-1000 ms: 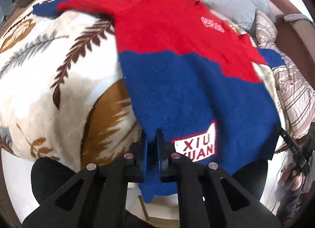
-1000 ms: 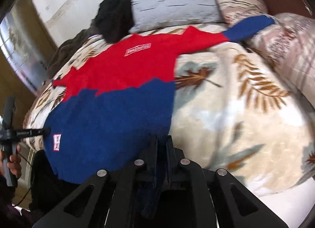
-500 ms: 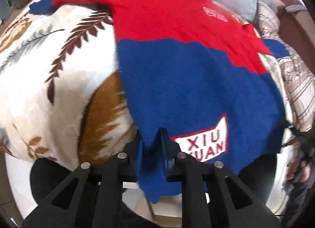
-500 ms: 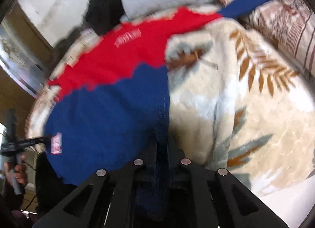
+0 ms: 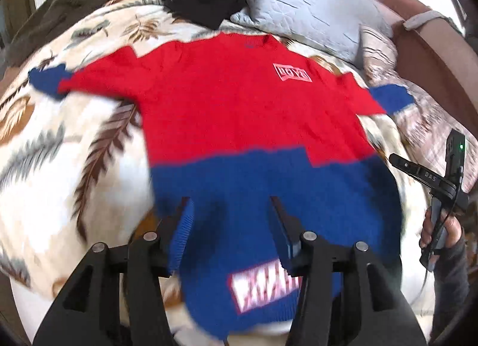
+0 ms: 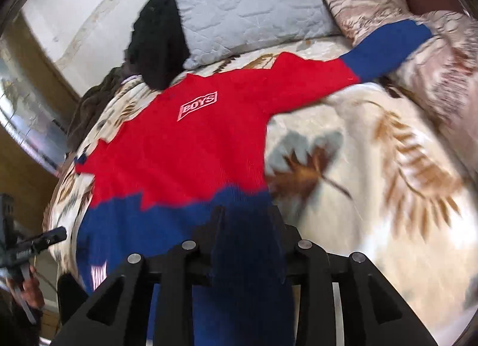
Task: Fold small clothes
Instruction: 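Lift the hem with both grippers and fold it up over the red chest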
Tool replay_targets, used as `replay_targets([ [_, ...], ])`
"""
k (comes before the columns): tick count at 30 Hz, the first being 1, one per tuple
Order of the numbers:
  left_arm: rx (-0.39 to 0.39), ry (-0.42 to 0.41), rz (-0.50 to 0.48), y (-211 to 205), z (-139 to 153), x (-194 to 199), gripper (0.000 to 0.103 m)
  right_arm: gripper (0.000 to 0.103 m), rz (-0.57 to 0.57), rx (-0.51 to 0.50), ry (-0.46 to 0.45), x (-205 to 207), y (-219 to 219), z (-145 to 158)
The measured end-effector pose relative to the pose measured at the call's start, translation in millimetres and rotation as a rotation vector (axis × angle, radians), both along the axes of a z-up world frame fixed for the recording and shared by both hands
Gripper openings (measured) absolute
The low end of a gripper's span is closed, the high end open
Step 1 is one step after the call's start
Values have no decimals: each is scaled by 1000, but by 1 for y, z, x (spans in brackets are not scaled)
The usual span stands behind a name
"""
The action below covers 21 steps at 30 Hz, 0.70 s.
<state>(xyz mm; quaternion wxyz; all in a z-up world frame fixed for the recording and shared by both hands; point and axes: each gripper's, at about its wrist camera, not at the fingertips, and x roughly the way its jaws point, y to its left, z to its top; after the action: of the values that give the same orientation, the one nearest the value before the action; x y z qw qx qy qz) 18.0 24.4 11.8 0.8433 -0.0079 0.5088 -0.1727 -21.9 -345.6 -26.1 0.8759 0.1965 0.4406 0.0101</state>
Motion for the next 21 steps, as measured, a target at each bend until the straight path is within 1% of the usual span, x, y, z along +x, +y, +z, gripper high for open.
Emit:
replay_targets([
  [2, 20, -4, 25, -11, -13, 18, 49, 32, -48, -34, 33, 29, 0, -12],
  [3, 43, 0, 36, -15, -22, 23, 49, 31, -52, -61, 68, 45, 2, -23],
  [4, 68, 15, 48, -22, -29, 31, 49, 23, -51, -75, 102, 48, 5, -30],
  [5, 77, 25, 48, -28, -38, 36, 49, 6, -30, -85, 136, 55, 9, -39],
  [6, 90, 28, 49, -33, -44, 39, 49, 6, 3, -111, 102, 56, 13, -38],
  [7, 107, 28, 50, -30, -49, 36, 49, 6, 6, -136, 79, 58, 16, -35],
  [8, 129, 24, 45, -32, -57, 37, 49, 6, -25, -154, 47, 55, 13, -32],
  [9, 142, 16, 41, -34, -58, 35, 50, 6, -60, -147, 37, 53, 5, -33],
  [10, 152, 3, 34, -36, -57, 33, 50, 6, -83, -125, 63, 53, -5, -42],
  [11, 149, 2, 19, -38, -52, 32, 50, 7, -78, -90, 75, 52, -10, -46],
  [12, 130, 2, 6, -38, -48, 32, 50, 7, -79, -64, 58, 48, -13, -42],
  [13, 101, -9, -5, -41, -41, 34, 50, 13, -79, -54, 38, 45, -14, -35],
  [14, 78, -35, -4, -44, -32, 37, 51, 13, -73, -39, 7, 40, -13, -29],
  [15, 71, -48, 1, -41, -27, 39, 56, 12, -49, -7, -46, 35, -11, -20],
  [16, 61, -61, 6, -47, -24, 43, 59, 13, -20, 23, -78, 34, -7, -16],
  [17, 54, -68, 12, -51, -24, 50, 61, 13, 7, 34, -84, 34, -1, -16],
  [18, 62, -64, 16, -57, -27, 56, 61, 14, 36, 13, -50, 38, 8, -23],
  [19, 79, -50, 12, -63, -34, 62, 61, 14, 61, -21, 9, 43, 16, -34],
  [20, 108, -21, 0, -70, -44, 68, 61, 11, 81, -54, 68, 49, 22, -44],
  [21, 116, -3, -7, -72, -48, 70, 61, 10, 98, -68, 74, 51, 23, -47],
])
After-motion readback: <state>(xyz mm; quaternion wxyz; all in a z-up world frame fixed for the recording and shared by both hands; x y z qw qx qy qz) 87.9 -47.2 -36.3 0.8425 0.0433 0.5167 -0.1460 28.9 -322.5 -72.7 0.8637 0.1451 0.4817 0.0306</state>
